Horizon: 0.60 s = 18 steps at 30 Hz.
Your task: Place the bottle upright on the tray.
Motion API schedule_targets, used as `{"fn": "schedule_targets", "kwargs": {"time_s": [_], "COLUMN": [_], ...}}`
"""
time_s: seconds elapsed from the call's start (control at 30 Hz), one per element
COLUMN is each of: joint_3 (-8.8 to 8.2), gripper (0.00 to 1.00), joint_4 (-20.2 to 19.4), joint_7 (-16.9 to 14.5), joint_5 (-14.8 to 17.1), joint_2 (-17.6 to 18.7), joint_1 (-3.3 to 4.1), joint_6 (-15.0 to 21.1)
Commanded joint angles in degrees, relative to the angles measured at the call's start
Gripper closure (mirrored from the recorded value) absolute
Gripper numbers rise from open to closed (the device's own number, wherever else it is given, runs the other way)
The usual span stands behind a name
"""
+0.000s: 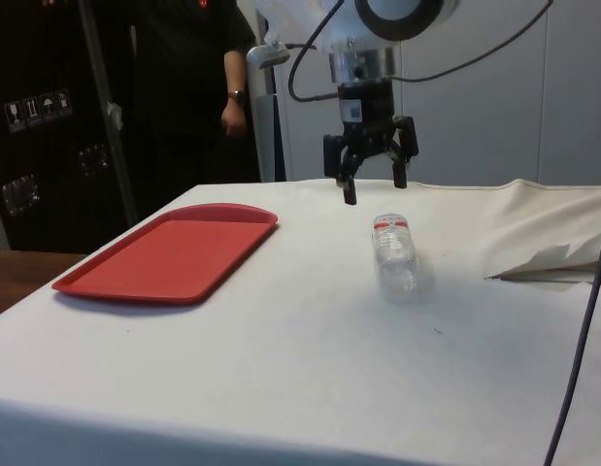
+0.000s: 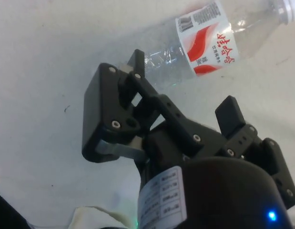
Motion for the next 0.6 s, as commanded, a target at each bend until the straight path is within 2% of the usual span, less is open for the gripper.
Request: {"fn": "schedule_targets", "kwargs": {"time_s": [0.0,0.23,0.27,0.3,0.57], "joint_3": [0.0,-0.11,-0.06,-0.11,-0.17], "gripper": [0.0,0.0,0.0,0.0,0.0], "joint_4": [-0.52,-1.38,-1.15,-1.55,-2.01], "joint_7": [0.8,3.38,2.58,4.07,6.65], "joint_5": [0.06,-0.63,0.0,-0.8,-1.26], "joint_2": [0.06,0.52,0.29,0.63,1.15], "joint_1": [-0.06,-0.17,-0.06,-0.23,-0.29], "joint_6": [1.32,3.09,1.89,3.44,4.76]}}
